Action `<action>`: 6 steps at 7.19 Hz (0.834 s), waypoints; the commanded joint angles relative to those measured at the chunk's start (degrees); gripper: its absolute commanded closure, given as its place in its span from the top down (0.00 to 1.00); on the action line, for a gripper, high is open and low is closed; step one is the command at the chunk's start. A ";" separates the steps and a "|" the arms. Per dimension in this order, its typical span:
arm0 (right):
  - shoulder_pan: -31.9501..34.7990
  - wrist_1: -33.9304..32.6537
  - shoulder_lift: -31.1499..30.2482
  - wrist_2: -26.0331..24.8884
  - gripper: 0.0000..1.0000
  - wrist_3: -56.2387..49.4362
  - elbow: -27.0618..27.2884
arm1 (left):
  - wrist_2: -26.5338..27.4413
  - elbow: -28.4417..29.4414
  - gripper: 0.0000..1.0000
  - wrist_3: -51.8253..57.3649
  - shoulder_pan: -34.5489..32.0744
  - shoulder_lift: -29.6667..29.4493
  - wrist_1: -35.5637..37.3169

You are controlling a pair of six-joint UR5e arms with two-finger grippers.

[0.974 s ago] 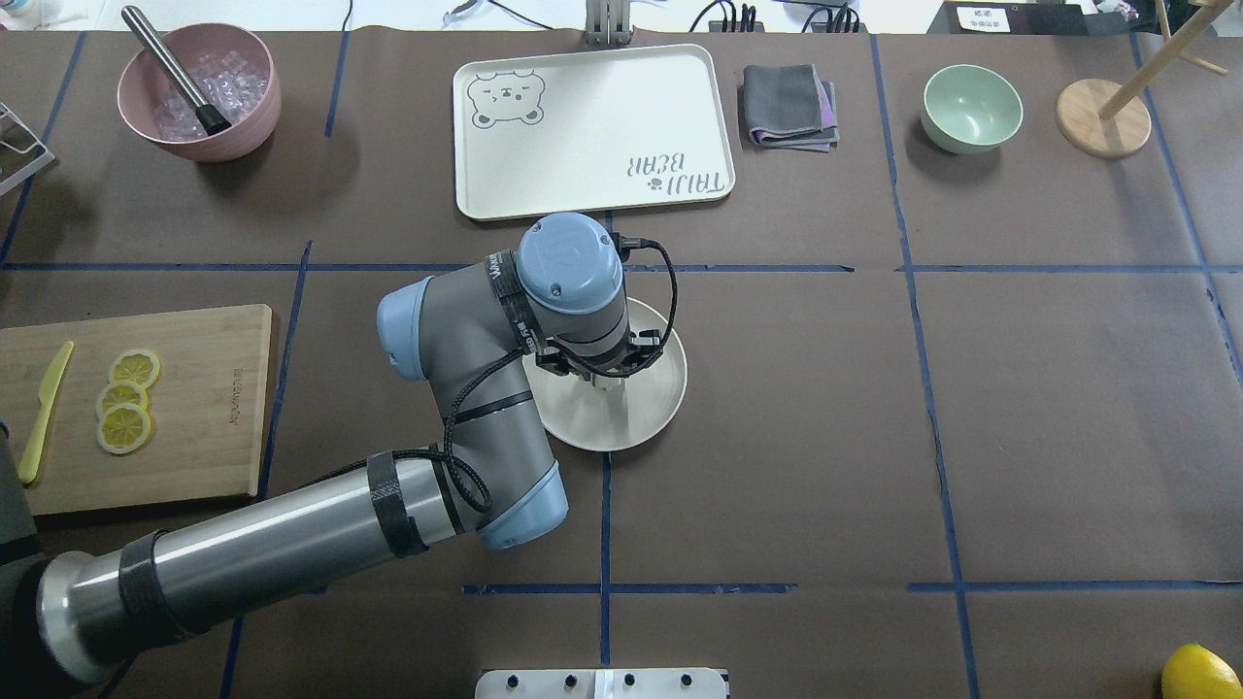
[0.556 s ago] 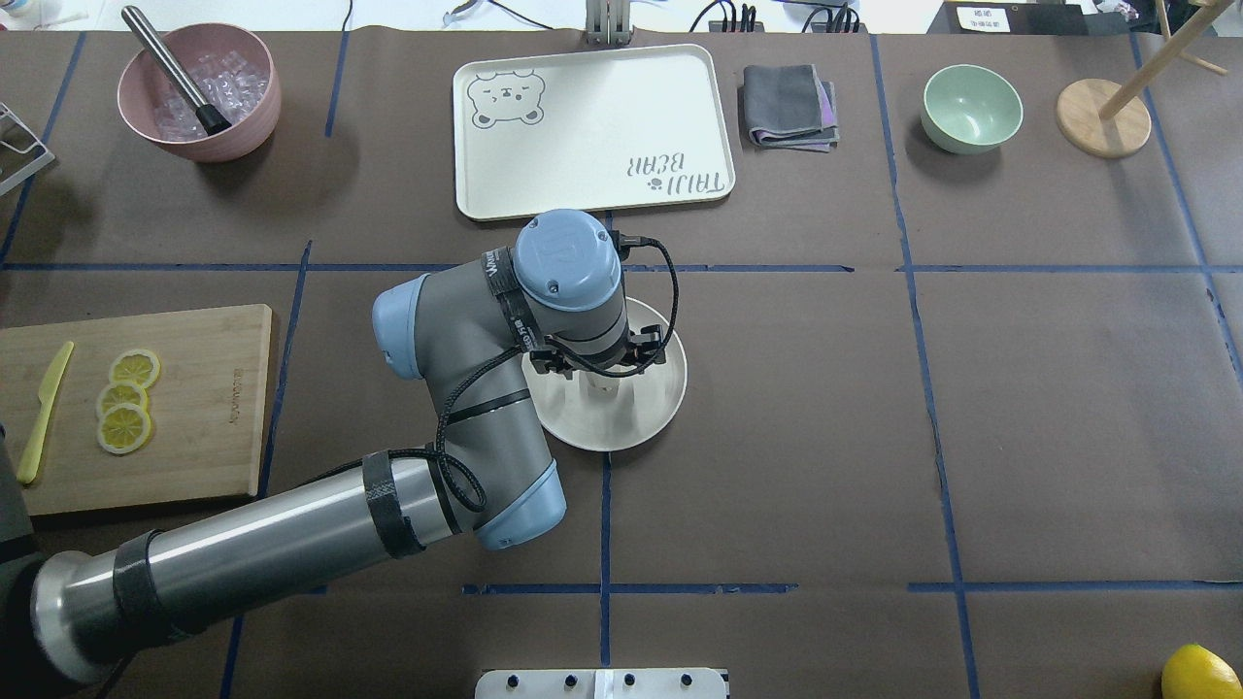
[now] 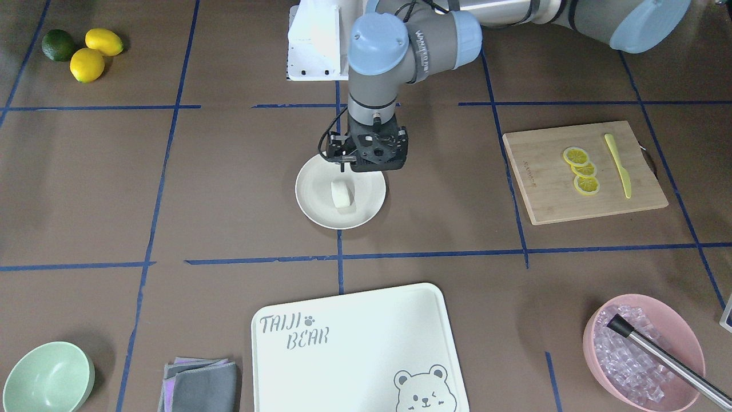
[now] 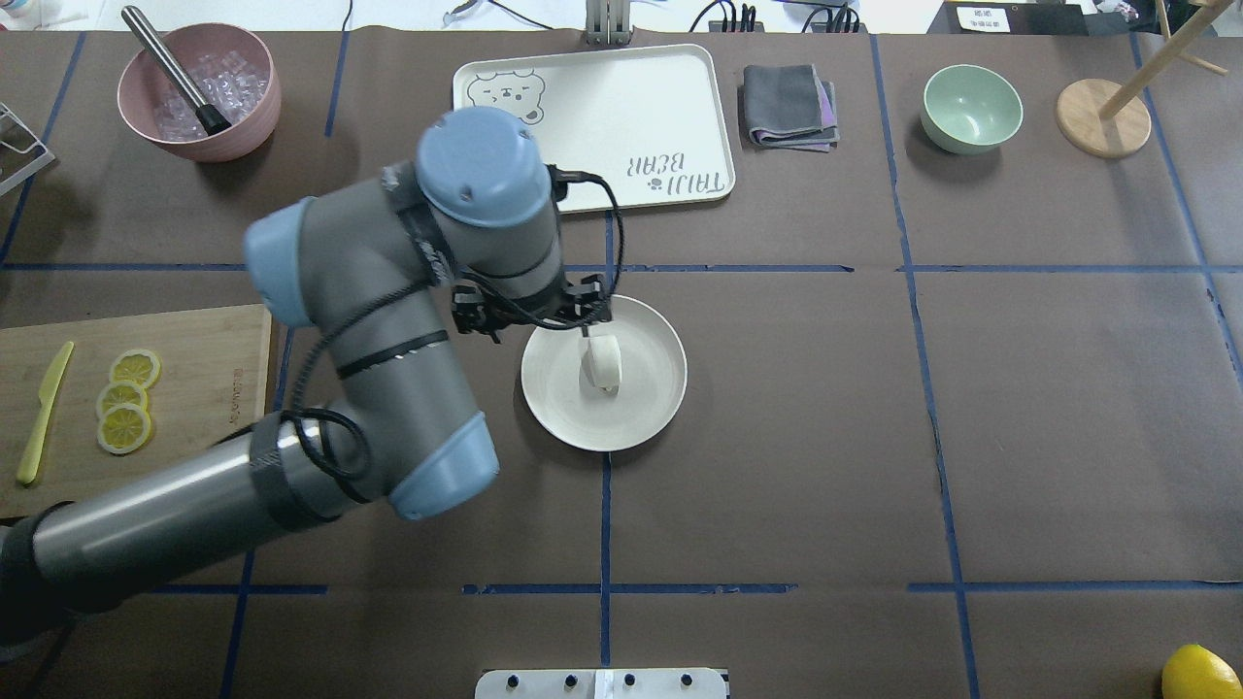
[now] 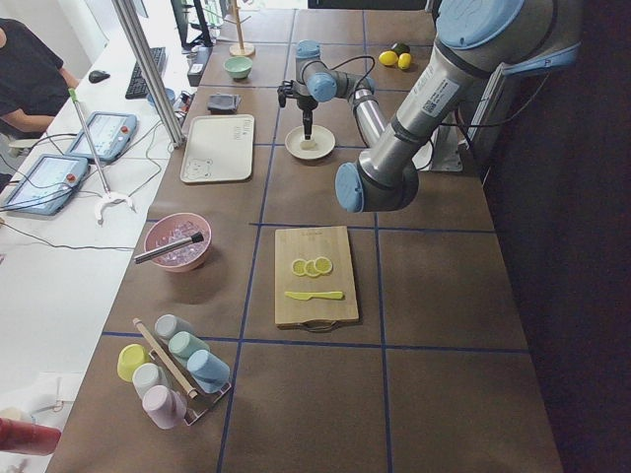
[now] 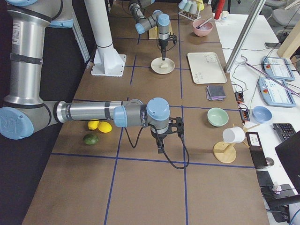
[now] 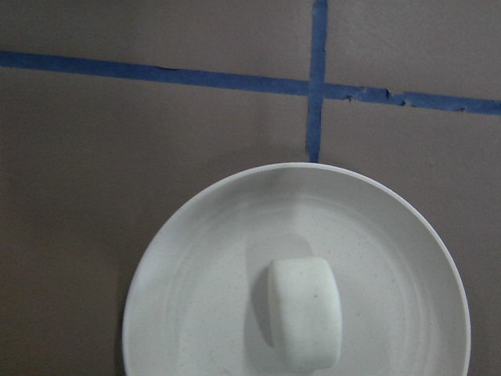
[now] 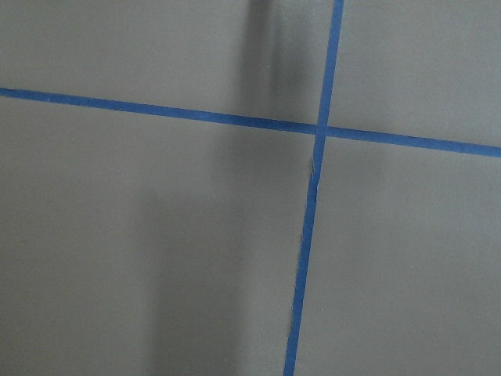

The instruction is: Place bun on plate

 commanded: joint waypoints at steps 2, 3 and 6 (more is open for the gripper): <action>0.93 0.00 0.57 -0.16 1.00 -1.95 -0.33 | -8.81 -8.94 1.00 19.77 -14.05 13.48 2.34; 1.20 0.00 0.83 0.01 1.00 -1.87 -0.94 | -12.84 -9.29 1.00 28.01 -19.49 17.16 2.16; 1.73 0.00 0.14 0.10 1.00 -1.25 -0.68 | -23.68 -7.81 1.00 55.53 -39.28 33.05 2.25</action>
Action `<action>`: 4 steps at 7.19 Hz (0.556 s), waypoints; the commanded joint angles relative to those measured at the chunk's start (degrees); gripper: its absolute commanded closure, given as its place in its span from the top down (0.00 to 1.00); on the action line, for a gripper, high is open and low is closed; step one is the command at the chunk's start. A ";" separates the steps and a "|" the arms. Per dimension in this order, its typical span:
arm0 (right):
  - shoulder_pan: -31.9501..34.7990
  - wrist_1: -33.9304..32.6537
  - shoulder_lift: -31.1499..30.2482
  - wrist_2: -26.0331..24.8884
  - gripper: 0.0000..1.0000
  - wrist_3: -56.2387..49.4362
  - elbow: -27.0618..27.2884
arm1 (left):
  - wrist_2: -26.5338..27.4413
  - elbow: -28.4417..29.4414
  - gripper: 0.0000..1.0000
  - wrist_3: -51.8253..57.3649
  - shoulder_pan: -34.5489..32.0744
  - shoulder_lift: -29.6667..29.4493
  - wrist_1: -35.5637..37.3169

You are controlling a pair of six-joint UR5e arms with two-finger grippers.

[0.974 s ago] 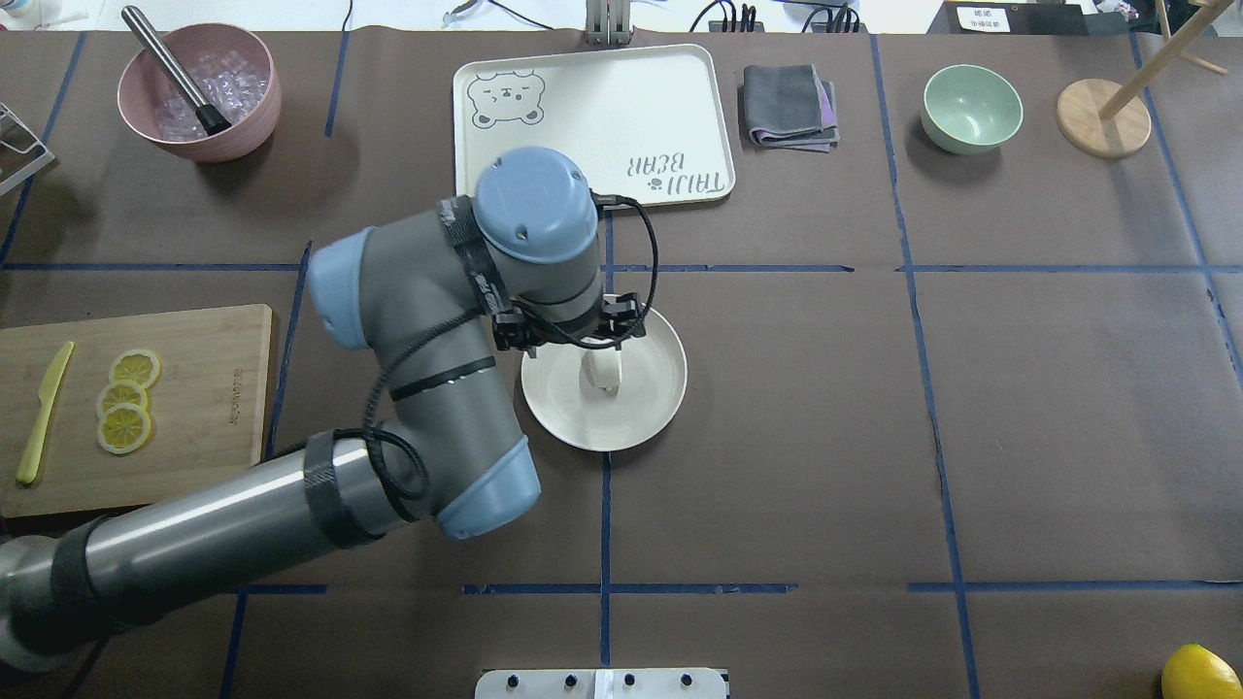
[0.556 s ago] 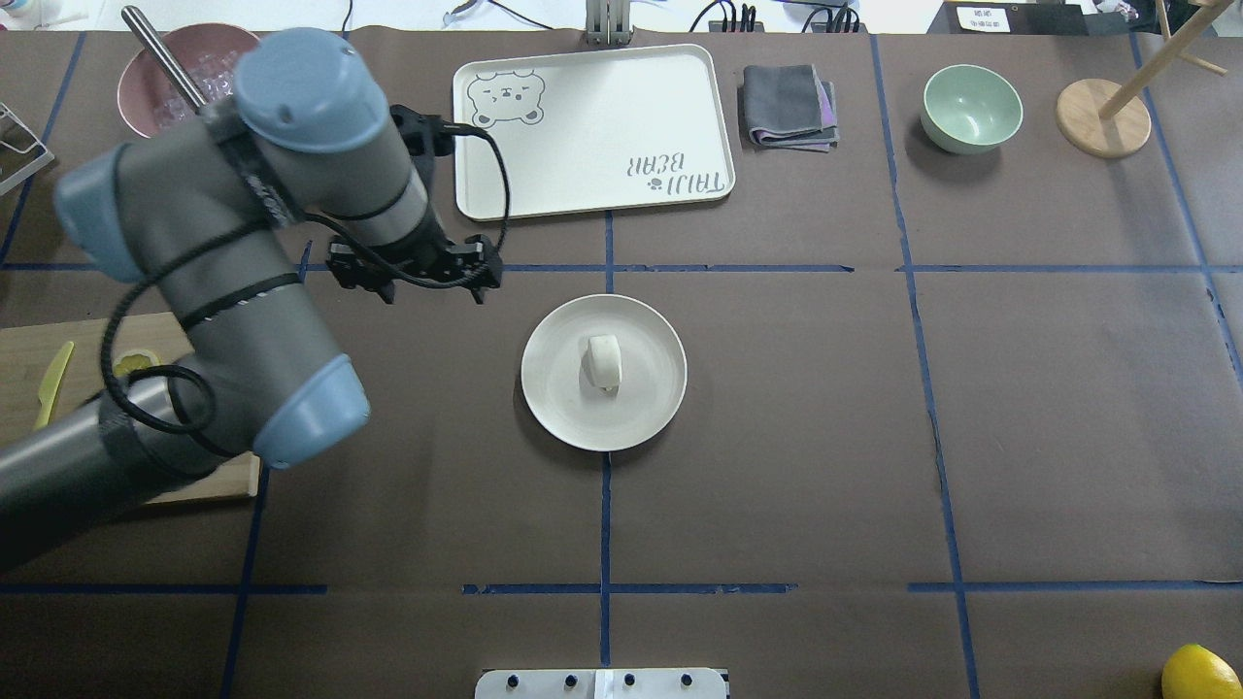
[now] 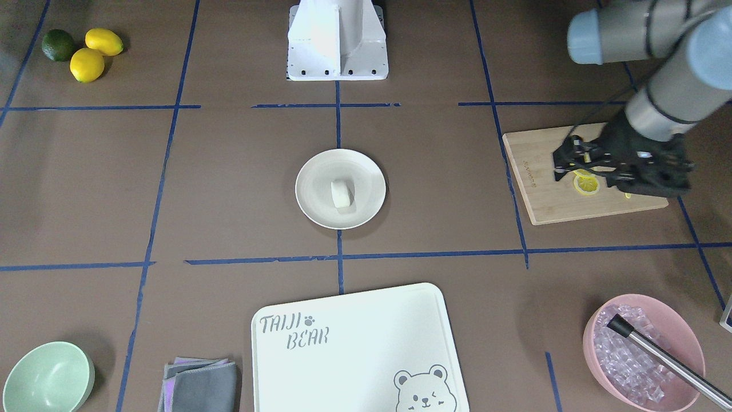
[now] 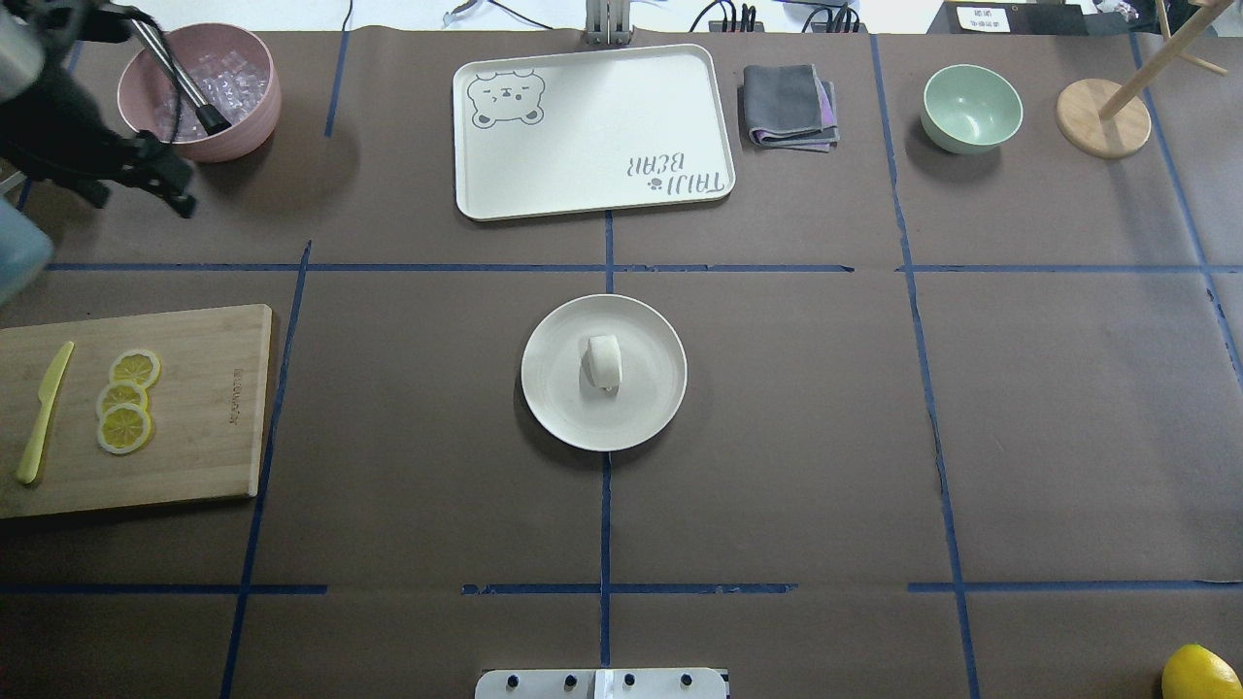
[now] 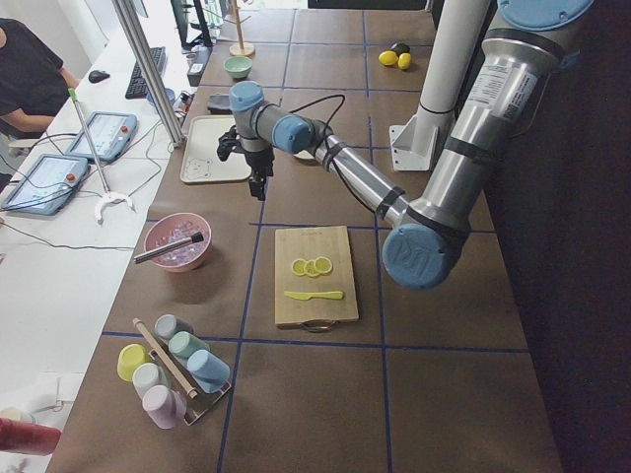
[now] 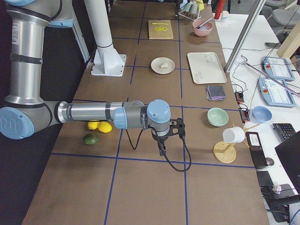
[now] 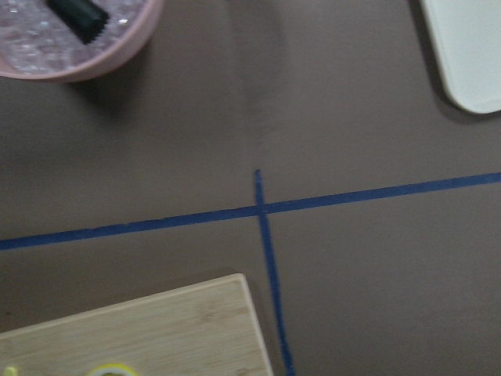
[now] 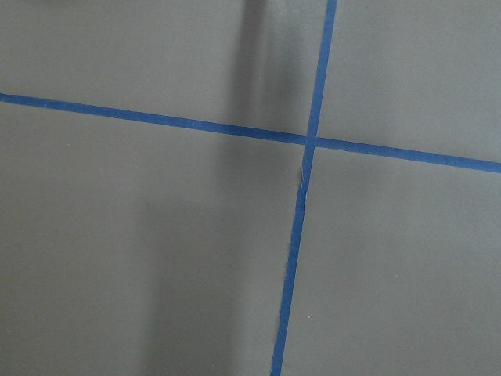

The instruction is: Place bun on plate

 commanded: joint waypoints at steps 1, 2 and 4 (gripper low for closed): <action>0.18 0.04 -0.42 -0.07 1.00 0.07 0.21 | -2.94 0.88 1.00 15.09 -10.68 10.71 -0.05; 0.18 0.13 -0.34 -0.16 1.00 0.42 0.29 | -3.46 2.27 1.00 19.14 -15.24 13.63 -0.23; 0.27 0.13 -0.60 -0.16 1.00 0.51 0.29 | -5.04 12.17 1.00 30.38 -22.02 14.36 -0.58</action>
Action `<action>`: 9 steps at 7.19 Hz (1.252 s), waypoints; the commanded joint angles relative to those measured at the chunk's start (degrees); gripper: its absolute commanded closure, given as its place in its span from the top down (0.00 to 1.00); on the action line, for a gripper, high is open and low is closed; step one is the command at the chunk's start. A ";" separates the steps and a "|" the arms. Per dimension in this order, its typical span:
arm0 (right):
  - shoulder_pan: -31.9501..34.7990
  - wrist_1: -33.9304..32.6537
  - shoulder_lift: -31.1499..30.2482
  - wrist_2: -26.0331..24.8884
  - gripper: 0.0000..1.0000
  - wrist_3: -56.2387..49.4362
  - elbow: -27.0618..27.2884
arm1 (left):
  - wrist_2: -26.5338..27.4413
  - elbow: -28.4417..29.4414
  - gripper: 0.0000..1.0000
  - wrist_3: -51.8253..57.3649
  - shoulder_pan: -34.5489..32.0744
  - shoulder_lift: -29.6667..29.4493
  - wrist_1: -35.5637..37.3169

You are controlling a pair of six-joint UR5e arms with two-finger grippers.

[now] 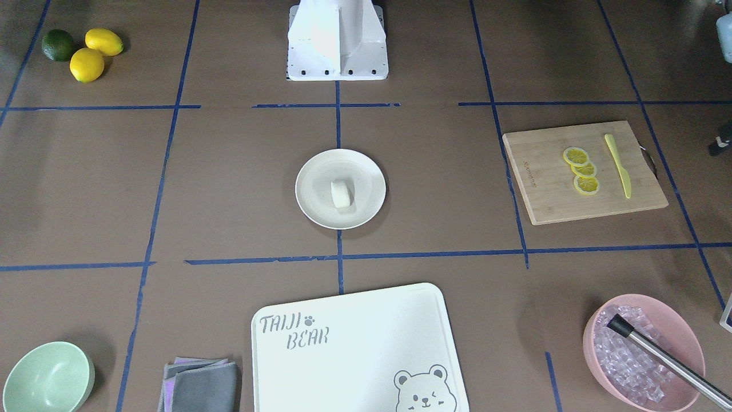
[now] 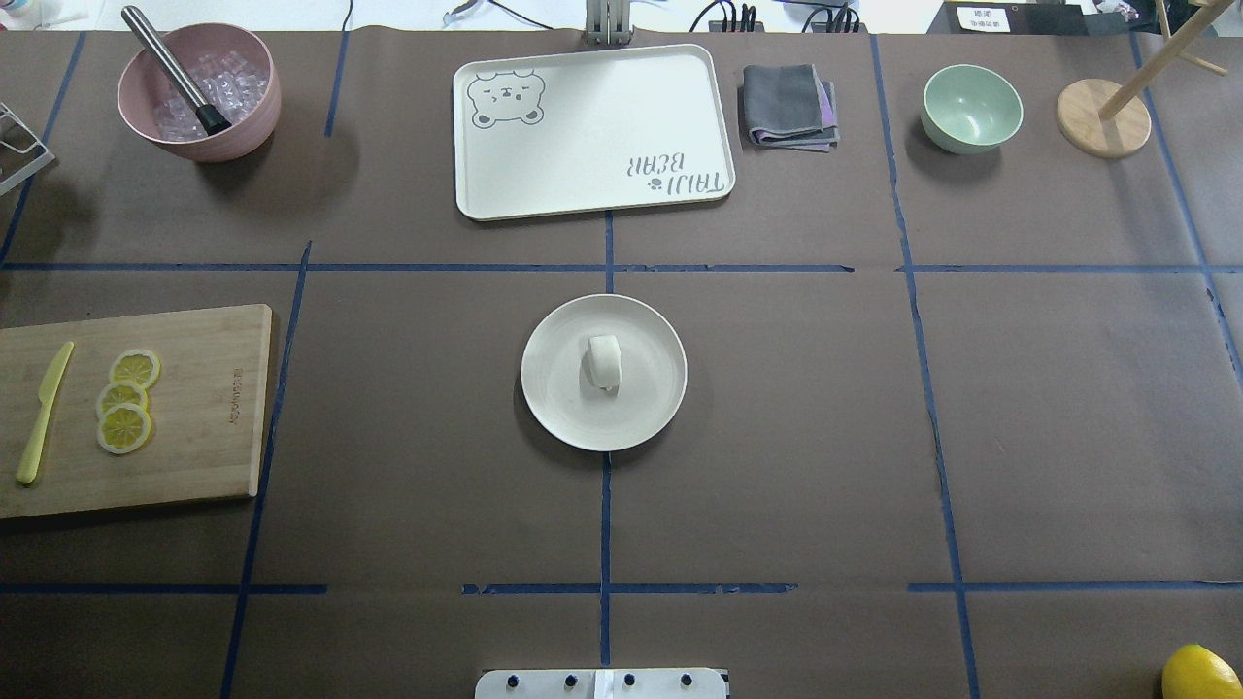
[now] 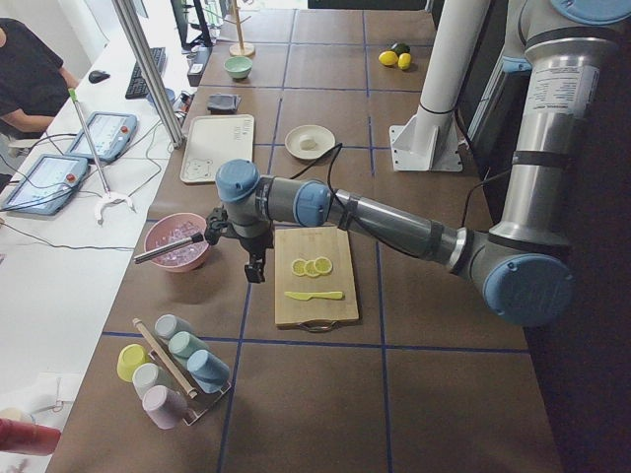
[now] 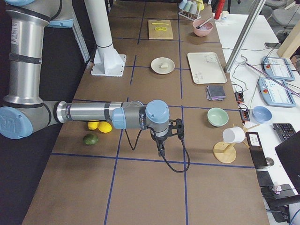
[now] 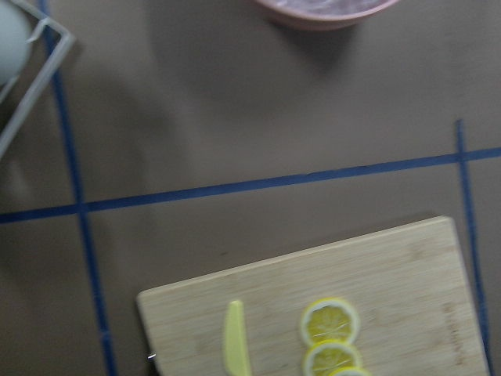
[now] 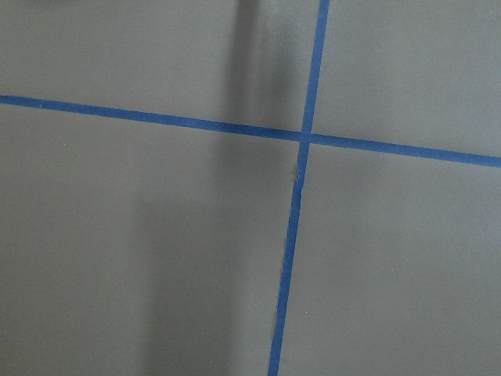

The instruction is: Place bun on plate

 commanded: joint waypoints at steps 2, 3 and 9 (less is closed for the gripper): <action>0.04 0.01 -0.24 0.11 1.00 0.15 0.20 | -0.62 8.06 1.00 6.99 -4.66 0.89 -0.55; 0.04 -0.07 -0.24 0.11 1.00 0.16 0.20 | -0.53 7.81 1.00 6.90 -5.44 0.89 -0.37; 0.04 0.01 -0.15 0.02 1.00 0.16 -0.15 | 0.17 7.36 1.00 6.99 -6.24 3.61 -0.55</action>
